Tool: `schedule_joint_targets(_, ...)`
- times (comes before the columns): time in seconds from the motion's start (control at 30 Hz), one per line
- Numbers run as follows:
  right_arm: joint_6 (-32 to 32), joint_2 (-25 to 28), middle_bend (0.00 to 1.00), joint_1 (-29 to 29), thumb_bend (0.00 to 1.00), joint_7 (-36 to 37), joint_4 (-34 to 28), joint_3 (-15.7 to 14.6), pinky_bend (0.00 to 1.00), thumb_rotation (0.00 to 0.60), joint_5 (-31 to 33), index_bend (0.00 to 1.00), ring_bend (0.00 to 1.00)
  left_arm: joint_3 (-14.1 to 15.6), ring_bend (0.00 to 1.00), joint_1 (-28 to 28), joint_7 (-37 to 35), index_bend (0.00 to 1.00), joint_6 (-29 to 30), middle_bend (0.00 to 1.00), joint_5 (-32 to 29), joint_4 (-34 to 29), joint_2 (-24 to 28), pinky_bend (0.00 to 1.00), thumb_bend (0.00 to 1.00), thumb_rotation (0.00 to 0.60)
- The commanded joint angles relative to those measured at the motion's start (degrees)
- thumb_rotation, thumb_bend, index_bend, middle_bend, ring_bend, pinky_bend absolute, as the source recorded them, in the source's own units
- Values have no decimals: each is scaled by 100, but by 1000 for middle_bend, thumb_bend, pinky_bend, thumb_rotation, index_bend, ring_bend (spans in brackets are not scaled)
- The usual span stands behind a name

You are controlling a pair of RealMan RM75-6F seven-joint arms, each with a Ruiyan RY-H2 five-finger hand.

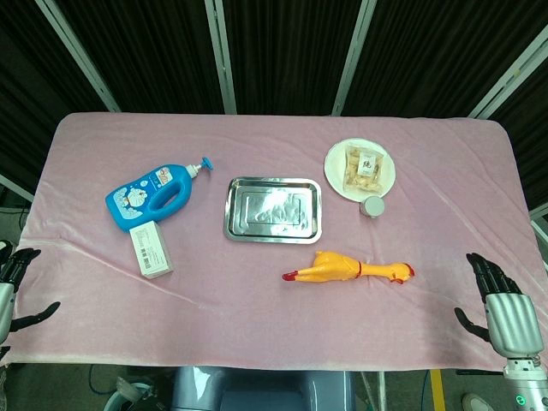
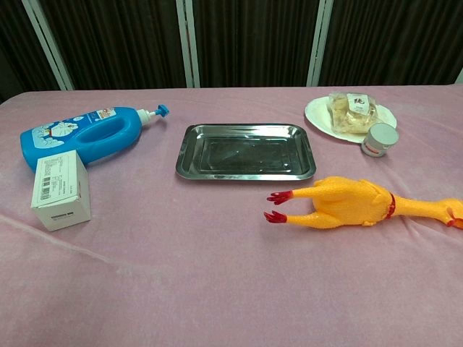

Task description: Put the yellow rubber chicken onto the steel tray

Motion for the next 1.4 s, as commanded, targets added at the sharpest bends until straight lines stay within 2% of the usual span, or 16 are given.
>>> schedule_joint_targets(0.03, -11, -1, 111, 11, 264, -6, -6, 7, 302, 600, 0, 0, 146, 1, 75, -14, 4, 170, -27, 170, -1, -7, 1, 37, 0, 600)
schedule_joint_targets(0.73, -51, 70, 126, 156, 264, 226, -90, -33, 302, 600, -329, 0, 154, -8, 75, -24, 5, 173, 53, 173, 122, -53, 64, 37, 0, 600)
schedule_joint_targets(0.97, -534, 113, 126, 506, 263, 397, -152, 38, 302, 600, -326, 0, 164, -11, 75, -35, 47, 174, 35, 174, 123, -99, 93, 37, 0, 600)
schedule_joint_targets(1.4, -2226, -7, 126, 1563, 264, 546, -73, 179, 302, 600, -11, 0, 155, -9, 75, -70, 55, 178, -35, 174, 118, -157, 147, 37, 0, 600)
